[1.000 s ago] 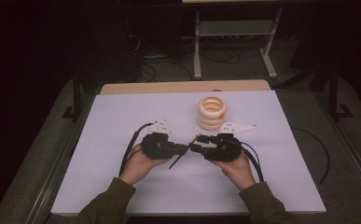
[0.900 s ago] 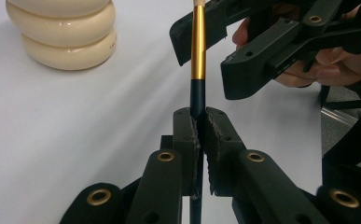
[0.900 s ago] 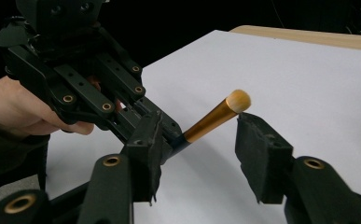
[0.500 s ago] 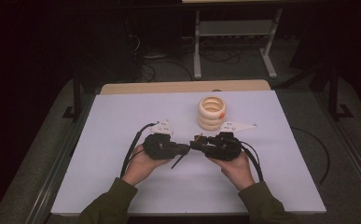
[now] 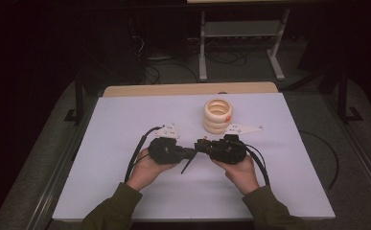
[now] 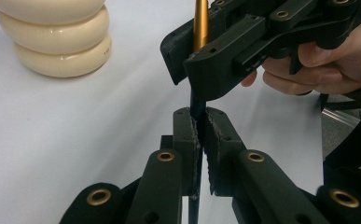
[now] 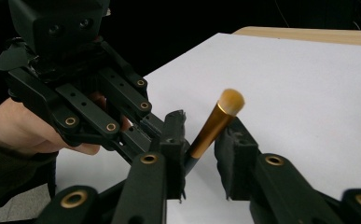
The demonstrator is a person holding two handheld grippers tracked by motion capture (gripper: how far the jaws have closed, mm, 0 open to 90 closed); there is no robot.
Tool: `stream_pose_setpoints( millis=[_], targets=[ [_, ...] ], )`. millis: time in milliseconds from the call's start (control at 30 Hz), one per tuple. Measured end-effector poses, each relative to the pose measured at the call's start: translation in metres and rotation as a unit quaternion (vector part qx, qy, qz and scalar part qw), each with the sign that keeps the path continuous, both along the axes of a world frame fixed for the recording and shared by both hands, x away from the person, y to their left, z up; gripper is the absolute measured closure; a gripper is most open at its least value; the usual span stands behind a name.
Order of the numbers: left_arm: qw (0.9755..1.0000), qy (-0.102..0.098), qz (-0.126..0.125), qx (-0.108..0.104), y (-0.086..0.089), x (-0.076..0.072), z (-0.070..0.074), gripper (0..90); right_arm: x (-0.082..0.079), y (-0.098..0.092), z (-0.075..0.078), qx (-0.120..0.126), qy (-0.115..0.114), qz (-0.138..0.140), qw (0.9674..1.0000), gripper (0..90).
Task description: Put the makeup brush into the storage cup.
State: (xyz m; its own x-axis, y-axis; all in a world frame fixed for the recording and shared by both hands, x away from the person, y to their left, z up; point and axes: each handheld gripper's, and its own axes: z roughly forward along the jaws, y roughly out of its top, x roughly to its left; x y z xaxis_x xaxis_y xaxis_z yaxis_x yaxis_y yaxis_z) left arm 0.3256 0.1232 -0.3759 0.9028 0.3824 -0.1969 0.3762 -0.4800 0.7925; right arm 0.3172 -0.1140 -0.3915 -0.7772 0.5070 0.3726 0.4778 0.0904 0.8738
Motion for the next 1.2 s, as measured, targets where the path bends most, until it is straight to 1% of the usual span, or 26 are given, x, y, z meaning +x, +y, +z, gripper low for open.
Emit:
stream_pose_setpoints(
  millis=[33, 67, 100, 133, 233, 767, 800, 833, 867, 1000, 1033, 1100, 1133, 1200],
  targets=[
    [1.0, 0.001, 0.0, -0.001, 0.0001, -0.0001, 0.0001, 83.4, 0.0002, 0.0007, -0.0002, 0.0, -0.003, 0.0, 1.0, 73.9],
    [1.0, 0.0, 0.001, -0.002, 0.0002, -0.0001, 0.0002, 83.4, -0.0001, 0.0013, 0.0001, 0.001, 0.003, 0.001, 1.0, 74.4],
    [1.0, 0.0, 0.001, -0.002, 0.0002, -0.0001, 0.0002, 83.5, -0.0001, 0.0013, 0.0001, 0.001, 0.003, 0.001, 1.0, 74.4],
    [1.0, -0.002, 0.001, -0.002, 0.0005, 0.0, 0.0005, 83.4, 0.0004, 0.0023, -0.0003, -0.001, -0.003, 0.001, 1.0, 75.4],
    [1.0, -0.002, 0.002, -0.003, 0.0011, 0.0003, 0.0006, 83.4, 0.0009, 0.0027, -0.0003, 0.0, -0.005, 0.001, 1.0, 76.6],
    [1.0, -0.001, -0.002, -0.002, -0.0005, 0.0008, -0.0007, 83.4, -0.0002, 0.0042, 0.0008, 0.004, -0.004, 0.005, 1.0, 81.3],
    [1.0, 0.001, -0.003, -0.002, -0.0007, 0.0011, -0.001, 83.3, -0.0005, 0.0045, 0.0008, 0.005, 0.001, 0.005, 1.0, 82.1],
    [1.0, 0.001, -0.003, -0.002, -0.0007, 0.0011, -0.001, 83.3, -0.0005, 0.0045, 0.0008, 0.005, 0.001, 0.005, 1.0, 82.1],
    [1.0, -0.002, -0.003, 0.0, -0.001, 0.0012, -0.0012, 83.3, -0.0003, 0.0049, 0.0005, 0.003, -0.001, 0.007, 1.0, 82.4],
    [1.0, -0.002, -0.005, -0.001, -0.001, 0.0009, -0.001, 83.2, -0.0005, 0.0048, 0.0009, 0.002, -0.003, 0.008, 1.0, 82.7],
    [1.0, -0.005, -0.007, -0.001, -0.001, 0.0014, -0.0011, 83.3, -0.0006, 0.005, 0.001, 0.002, -0.005, 0.009, 0.9999, 82.8],
    [1.0, -0.002, -0.005, -0.002, -0.001, 0.001, -0.0012, 83.3, -0.001, 0.0053, 0.0012, 0.002, -0.004, 0.008, 1.0, 82.9],
    [0.9999, -0.007, -0.009, 0.0, -0.0008, 0.0017, -0.0011, 83.2, -0.001, 0.0054, 0.0012, 0.002, -0.004, 0.008, 1.0, 82.9],
    [0.9999, -0.007, -0.009, 0.0, -0.0009, 0.0015, -0.0013, 83.1, -0.0012, 0.0054, 0.0014, 0.0, -0.004, 0.008, 1.0, 82.9]
  ],
)
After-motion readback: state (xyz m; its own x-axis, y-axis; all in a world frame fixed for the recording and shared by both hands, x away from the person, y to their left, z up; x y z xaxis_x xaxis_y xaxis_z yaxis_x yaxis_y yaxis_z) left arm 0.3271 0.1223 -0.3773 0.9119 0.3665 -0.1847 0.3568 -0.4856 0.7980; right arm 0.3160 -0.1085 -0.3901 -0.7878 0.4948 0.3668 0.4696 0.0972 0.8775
